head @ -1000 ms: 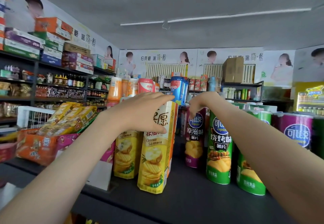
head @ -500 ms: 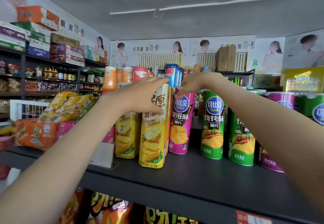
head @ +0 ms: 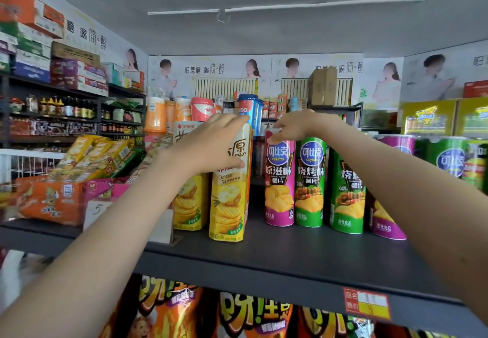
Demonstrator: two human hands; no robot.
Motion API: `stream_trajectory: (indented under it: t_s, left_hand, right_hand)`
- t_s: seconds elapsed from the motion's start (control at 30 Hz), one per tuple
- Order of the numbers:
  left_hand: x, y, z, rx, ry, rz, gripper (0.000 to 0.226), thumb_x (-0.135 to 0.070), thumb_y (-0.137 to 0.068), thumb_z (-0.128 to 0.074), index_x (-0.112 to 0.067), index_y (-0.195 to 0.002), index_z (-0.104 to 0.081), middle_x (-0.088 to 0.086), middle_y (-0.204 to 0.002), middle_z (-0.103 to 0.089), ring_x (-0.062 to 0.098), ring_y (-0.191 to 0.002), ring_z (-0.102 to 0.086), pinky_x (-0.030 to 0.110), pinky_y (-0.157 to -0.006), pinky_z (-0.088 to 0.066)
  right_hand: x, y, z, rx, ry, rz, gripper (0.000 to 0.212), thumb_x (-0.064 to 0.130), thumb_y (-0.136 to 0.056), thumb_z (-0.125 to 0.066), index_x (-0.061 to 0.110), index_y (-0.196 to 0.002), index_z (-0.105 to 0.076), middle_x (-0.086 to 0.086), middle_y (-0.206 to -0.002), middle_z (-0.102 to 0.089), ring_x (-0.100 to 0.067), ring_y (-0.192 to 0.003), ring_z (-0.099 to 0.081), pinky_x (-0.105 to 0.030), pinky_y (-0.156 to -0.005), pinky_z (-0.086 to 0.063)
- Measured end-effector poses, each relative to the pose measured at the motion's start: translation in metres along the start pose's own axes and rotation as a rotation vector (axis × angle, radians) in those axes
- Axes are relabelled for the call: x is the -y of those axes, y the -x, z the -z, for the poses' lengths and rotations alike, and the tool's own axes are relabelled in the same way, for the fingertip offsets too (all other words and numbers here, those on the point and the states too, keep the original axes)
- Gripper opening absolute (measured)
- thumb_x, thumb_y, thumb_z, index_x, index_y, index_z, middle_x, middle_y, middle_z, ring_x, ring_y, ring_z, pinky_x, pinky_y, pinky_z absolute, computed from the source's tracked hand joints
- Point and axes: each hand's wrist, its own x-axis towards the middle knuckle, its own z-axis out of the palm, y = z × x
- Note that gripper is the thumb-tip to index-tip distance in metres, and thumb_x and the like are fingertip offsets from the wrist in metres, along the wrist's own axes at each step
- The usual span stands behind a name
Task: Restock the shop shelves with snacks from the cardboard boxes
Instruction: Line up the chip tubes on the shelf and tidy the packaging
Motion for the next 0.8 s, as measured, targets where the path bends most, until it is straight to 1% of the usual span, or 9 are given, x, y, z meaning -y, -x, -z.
stream_trajectory:
  t_s: [0.1,0.23,0.3,0.37,0.4,0.5,0.57,0.67,0.8]
  left_hand:
    - [-0.002,0.002,0.0,-0.01,-0.009,-0.011,0.096,-0.04,-0.085,-0.069,-0.022,-0.155,-0.006,-0.002,-0.16,-0.011,0.015,-0.146,-0.008,0.033,-0.116,-0.015]
    - [-0.001,0.003,0.001,-0.021,-0.015,-0.028,0.095,-0.039,-0.085,-0.069,-0.021,-0.154,-0.006,-0.001,-0.159,-0.013,0.016,-0.145,-0.01,0.033,-0.115,-0.017]
    - [0.001,0.003,-0.001,-0.031,-0.011,-0.034,0.094,-0.039,-0.085,-0.069,-0.021,-0.154,-0.007,0.0,-0.158,-0.014,0.016,-0.144,-0.011,0.032,-0.114,-0.018]
    - [0.004,0.003,-0.003,-0.037,-0.002,-0.04,0.094,-0.039,-0.085,-0.069,-0.022,-0.154,-0.007,-0.001,-0.158,-0.014,0.016,-0.144,-0.011,0.032,-0.114,-0.018]
    - [0.005,0.003,-0.003,-0.04,0.004,-0.042,0.094,-0.039,-0.085,-0.069,-0.022,-0.154,-0.007,-0.001,-0.158,-0.014,0.016,-0.144,-0.011,0.033,-0.114,-0.017]
    - [0.006,0.003,-0.005,-0.046,0.022,-0.049,0.094,-0.038,-0.085,-0.069,-0.022,-0.154,-0.007,-0.001,-0.159,-0.013,0.015,-0.145,-0.009,0.033,-0.115,-0.016]
    - [0.006,0.002,-0.007,-0.058,0.032,-0.05,0.095,-0.038,-0.085,-0.069,-0.022,-0.154,-0.007,-0.001,-0.159,-0.012,0.015,-0.145,-0.008,0.033,-0.115,-0.015]
    - [0.006,0.003,-0.011,-0.078,-0.004,-0.054,0.099,-0.043,-0.083,-0.07,-0.021,-0.154,-0.005,0.0,-0.158,-0.01,0.017,-0.145,-0.007,0.034,-0.117,-0.011]
    - [0.005,0.004,-0.015,-0.09,-0.065,-0.046,0.102,-0.049,-0.082,-0.069,-0.02,-0.154,-0.003,0.001,-0.158,-0.008,0.02,-0.146,-0.005,0.045,-0.12,-0.007]
  right_hand:
    - [0.002,-0.001,-0.006,-0.035,-0.034,-0.022,0.067,0.059,-0.095,-0.042,0.009,-0.139,-0.047,-0.01,-0.138,-0.051,-0.029,-0.127,-0.046,-0.046,-0.11,-0.024]
    - [0.005,-0.003,-0.013,-0.052,-0.069,-0.069,0.064,0.054,-0.097,-0.04,0.005,-0.138,-0.046,-0.016,-0.139,-0.051,-0.035,-0.133,-0.04,-0.051,-0.115,-0.012]
    - [0.007,-0.004,-0.017,-0.061,-0.105,-0.09,0.063,0.051,-0.099,-0.038,0.004,-0.142,-0.04,-0.017,-0.141,-0.05,-0.036,-0.138,-0.034,-0.052,-0.117,-0.005]
    - [0.008,-0.004,-0.021,-0.063,-0.111,-0.102,0.063,0.05,-0.1,-0.036,0.007,-0.147,-0.031,-0.013,-0.142,-0.05,-0.032,-0.14,-0.032,-0.053,-0.118,0.003]
    - [0.008,-0.003,-0.022,-0.061,-0.11,-0.104,0.062,0.05,-0.101,-0.035,0.009,-0.147,-0.029,-0.012,-0.141,-0.051,-0.03,-0.139,-0.034,-0.053,-0.118,0.002]
    - [0.005,-0.003,-0.021,-0.044,-0.146,-0.088,0.059,0.047,-0.1,-0.042,0.01,-0.145,-0.033,-0.011,-0.142,-0.049,-0.03,-0.134,-0.04,-0.048,-0.115,-0.014]
    - [0.001,-0.001,-0.018,0.004,-0.172,-0.063,0.071,0.047,-0.094,-0.055,0.018,-0.151,-0.026,-0.008,-0.152,-0.038,-0.029,-0.139,-0.035,-0.044,-0.114,-0.023]
    - [0.0,0.003,-0.016,0.041,-0.145,-0.063,0.088,0.043,-0.086,-0.069,0.023,-0.154,-0.017,-0.006,-0.156,-0.029,-0.029,-0.141,-0.03,-0.042,-0.113,-0.026]
    - [0.004,0.002,-0.019,-0.006,-0.142,-0.055,0.086,0.04,-0.086,-0.069,0.02,-0.153,-0.019,-0.008,-0.154,-0.034,-0.029,-0.139,-0.034,-0.041,-0.112,-0.028]
